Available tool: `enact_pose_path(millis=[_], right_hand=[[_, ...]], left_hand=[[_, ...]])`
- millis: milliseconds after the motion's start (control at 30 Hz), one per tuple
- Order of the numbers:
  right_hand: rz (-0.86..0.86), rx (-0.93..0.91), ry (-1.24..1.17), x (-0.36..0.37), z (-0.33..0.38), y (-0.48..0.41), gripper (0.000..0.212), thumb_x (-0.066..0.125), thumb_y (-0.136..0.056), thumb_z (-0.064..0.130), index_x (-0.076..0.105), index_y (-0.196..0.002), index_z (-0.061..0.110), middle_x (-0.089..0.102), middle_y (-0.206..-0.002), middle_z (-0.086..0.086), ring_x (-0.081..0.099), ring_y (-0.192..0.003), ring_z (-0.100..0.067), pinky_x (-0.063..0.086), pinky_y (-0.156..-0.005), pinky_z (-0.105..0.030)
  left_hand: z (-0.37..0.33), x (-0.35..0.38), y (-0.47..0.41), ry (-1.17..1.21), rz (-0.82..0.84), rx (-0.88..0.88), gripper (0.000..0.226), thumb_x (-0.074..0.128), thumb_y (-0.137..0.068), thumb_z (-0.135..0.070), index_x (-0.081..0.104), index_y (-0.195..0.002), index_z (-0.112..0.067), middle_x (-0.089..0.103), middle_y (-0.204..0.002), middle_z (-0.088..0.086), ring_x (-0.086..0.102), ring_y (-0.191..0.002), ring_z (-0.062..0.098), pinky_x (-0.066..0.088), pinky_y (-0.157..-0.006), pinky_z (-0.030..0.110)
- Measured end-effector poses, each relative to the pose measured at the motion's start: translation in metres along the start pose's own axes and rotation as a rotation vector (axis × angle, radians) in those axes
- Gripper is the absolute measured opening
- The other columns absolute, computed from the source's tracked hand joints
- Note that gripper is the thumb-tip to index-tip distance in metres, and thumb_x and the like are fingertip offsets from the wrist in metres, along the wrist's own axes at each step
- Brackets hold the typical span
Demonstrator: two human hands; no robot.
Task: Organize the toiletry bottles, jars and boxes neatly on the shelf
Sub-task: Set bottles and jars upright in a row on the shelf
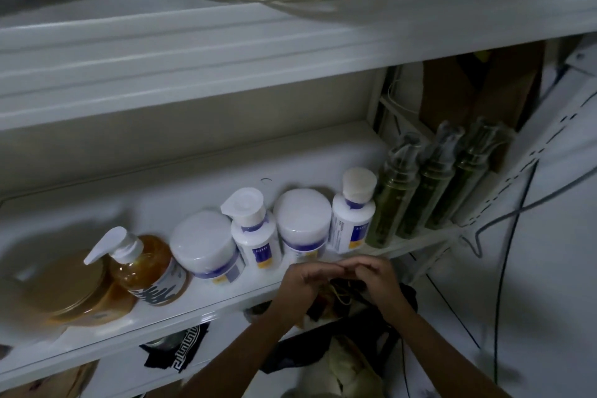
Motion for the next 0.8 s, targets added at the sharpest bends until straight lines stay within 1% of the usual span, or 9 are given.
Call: enact_pose_path(millis=[67, 133, 200, 267, 400, 500, 600, 667, 800], right_hand=[[0.010, -0.028, -0.010, -0.014, 0.003, -0.005, 0.032, 0.046, -0.070, 0.006, 0.075, -0.077, 0.018, 0.075, -0.080, 0.000, 0.070, -0.081, -0.019, 0.056, -0.078, -0.030], [0.040, -0.043, -0.005, -0.024, 0.007, -0.013, 0.032, 0.046, -0.069, 0.007, 0.074, -0.079, 0.016, 0.075, -0.078, 0.006, 0.069, -0.080, -0.011, 0.054, -0.075, -0.021], [0.065, -0.043, -0.011, -0.028, 0.008, -0.020, 0.031, 0.046, -0.070, 0.005, 0.074, -0.080, 0.012, 0.074, -0.076, 0.005, 0.068, -0.077, -0.009, 0.052, -0.072, -0.019], [0.089, -0.040, -0.010, -0.028, 0.006, -0.026, 0.030, 0.046, -0.072, 0.002, 0.074, -0.079, 0.013, 0.073, -0.074, 0.006, 0.068, -0.075, -0.007, 0.051, -0.070, -0.016], [0.118, -0.026, -0.002, -0.029, 0.001, -0.037, 0.030, 0.046, -0.069, 0.009, 0.073, -0.074, 0.021, 0.072, -0.068, 0.012, 0.066, -0.070, -0.001, 0.049, -0.066, -0.013], [0.133, -0.023, 0.009, -0.029, -0.003, -0.041, 0.030, 0.046, -0.068, 0.009, 0.072, -0.073, 0.022, 0.072, -0.067, 0.012, 0.066, -0.068, -0.002, 0.050, -0.066, -0.015], [0.140, -0.047, 0.022, -0.029, -0.007, -0.043, 0.031, 0.047, -0.069, 0.009, 0.073, -0.070, 0.026, 0.072, -0.067, 0.011, 0.067, -0.068, -0.004, 0.053, -0.068, -0.019], [0.146, -0.056, 0.029, -0.029, -0.010, -0.044, 0.032, 0.048, -0.069, 0.010, 0.073, -0.069, 0.030, 0.072, -0.067, 0.010, 0.067, -0.067, -0.007, 0.054, -0.069, -0.023], [0.159, -0.059, 0.020, -0.029, -0.012, -0.044, 0.026, 0.051, -0.069, 0.020, 0.074, -0.069, 0.033, 0.073, -0.069, 0.005, 0.068, -0.069, -0.013, 0.055, -0.069, -0.030]], left_hand=[[-0.013, 0.014, -0.009, -0.004, 0.047, 0.075, 0.029, 0.053, -0.081, 0.011, 0.071, -0.101, -0.001, 0.073, -0.100, -0.009, 0.069, -0.097, 0.015, 0.053, -0.087, 0.026], [-0.019, 0.023, -0.017, 0.017, 0.060, 0.089, 0.030, 0.049, -0.082, 0.019, 0.069, -0.102, 0.009, 0.073, -0.098, -0.009, 0.069, -0.096, 0.010, 0.052, -0.083, 0.019], [-0.018, 0.027, -0.022, 0.047, 0.023, 0.070, 0.031, 0.046, -0.081, 0.023, 0.067, -0.101, 0.013, 0.074, -0.099, 0.004, 0.069, -0.095, 0.012, 0.051, -0.082, 0.018], [-0.017, 0.029, -0.025, 0.044, -0.002, 0.060, 0.034, 0.044, -0.080, 0.024, 0.068, -0.101, 0.011, 0.071, -0.104, 0.016, 0.068, -0.098, 0.016, 0.050, -0.083, 0.020], [-0.012, 0.031, -0.028, 0.040, -0.026, 0.030, 0.041, 0.042, -0.079, 0.025, 0.070, -0.101, 0.007, 0.071, -0.105, 0.014, 0.067, -0.102, 0.019, 0.050, -0.085, 0.022], [-0.011, 0.035, -0.029, 0.032, -0.038, 0.036, 0.045, 0.041, -0.078, 0.026, 0.072, -0.100, 0.002, 0.073, -0.103, 0.008, 0.067, -0.102, 0.018, 0.051, -0.087, 0.024], [-0.012, 0.037, -0.029, 0.019, -0.058, 0.054, 0.049, 0.041, -0.076, 0.027, 0.073, -0.097, -0.003, 0.074, -0.100, 0.001, 0.068, -0.100, 0.016, 0.050, -0.085, 0.023], [-0.011, 0.037, -0.028, 0.014, -0.063, 0.059, 0.052, 0.041, -0.073, 0.029, 0.073, -0.097, -0.004, 0.074, -0.100, 0.001, 0.068, -0.101, 0.017, 0.050, -0.086, 0.023], [-0.011, 0.040, -0.026, 0.016, -0.060, 0.071, 0.058, 0.041, -0.068, 0.031, 0.073, -0.097, -0.007, 0.074, -0.101, 0.000, 0.067, -0.103, 0.018, 0.051, -0.088, 0.025]])
Point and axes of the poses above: each hand's wrist, its own y-axis away from the middle knuckle, its own x-axis out of the palm, z = x × y, the point moved 3 cm from there along -y, towards the middle knuckle
